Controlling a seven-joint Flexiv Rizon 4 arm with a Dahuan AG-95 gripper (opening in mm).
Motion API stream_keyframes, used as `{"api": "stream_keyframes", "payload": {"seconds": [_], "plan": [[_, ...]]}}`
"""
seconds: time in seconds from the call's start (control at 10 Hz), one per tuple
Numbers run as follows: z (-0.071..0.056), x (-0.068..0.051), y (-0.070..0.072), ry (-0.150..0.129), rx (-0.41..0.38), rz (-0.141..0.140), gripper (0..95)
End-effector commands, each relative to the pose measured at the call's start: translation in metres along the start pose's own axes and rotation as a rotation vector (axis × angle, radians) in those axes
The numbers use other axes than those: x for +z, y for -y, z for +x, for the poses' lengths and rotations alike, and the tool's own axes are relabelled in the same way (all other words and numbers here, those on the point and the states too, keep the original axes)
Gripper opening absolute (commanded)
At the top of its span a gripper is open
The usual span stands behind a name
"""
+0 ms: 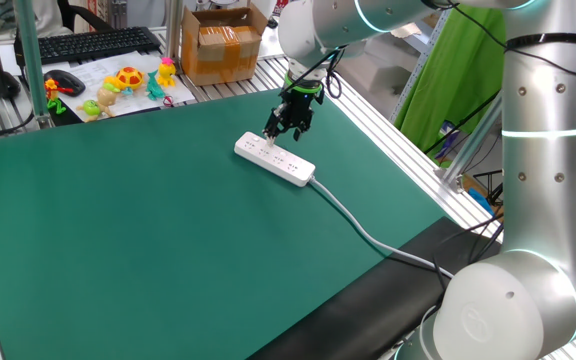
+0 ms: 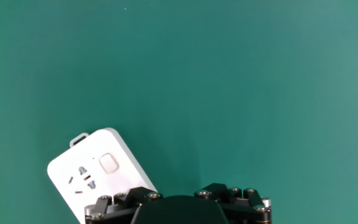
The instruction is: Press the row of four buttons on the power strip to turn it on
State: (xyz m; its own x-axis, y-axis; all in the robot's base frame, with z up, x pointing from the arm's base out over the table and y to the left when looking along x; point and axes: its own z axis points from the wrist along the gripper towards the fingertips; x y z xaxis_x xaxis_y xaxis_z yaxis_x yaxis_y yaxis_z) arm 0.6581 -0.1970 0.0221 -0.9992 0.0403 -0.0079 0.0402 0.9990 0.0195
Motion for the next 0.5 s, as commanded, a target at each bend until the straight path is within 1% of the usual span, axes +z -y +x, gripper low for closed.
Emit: {"api": "stream_keyframes", "payload": {"seconds": [0.1, 0.5], "plan": [[0.0001, 0.0009, -0.0007, 0.001, -0.001, -0.001, 76.0], [0.0022, 0.0031, -0.0016, 0.000, -0.001, -0.002, 76.0]]}}
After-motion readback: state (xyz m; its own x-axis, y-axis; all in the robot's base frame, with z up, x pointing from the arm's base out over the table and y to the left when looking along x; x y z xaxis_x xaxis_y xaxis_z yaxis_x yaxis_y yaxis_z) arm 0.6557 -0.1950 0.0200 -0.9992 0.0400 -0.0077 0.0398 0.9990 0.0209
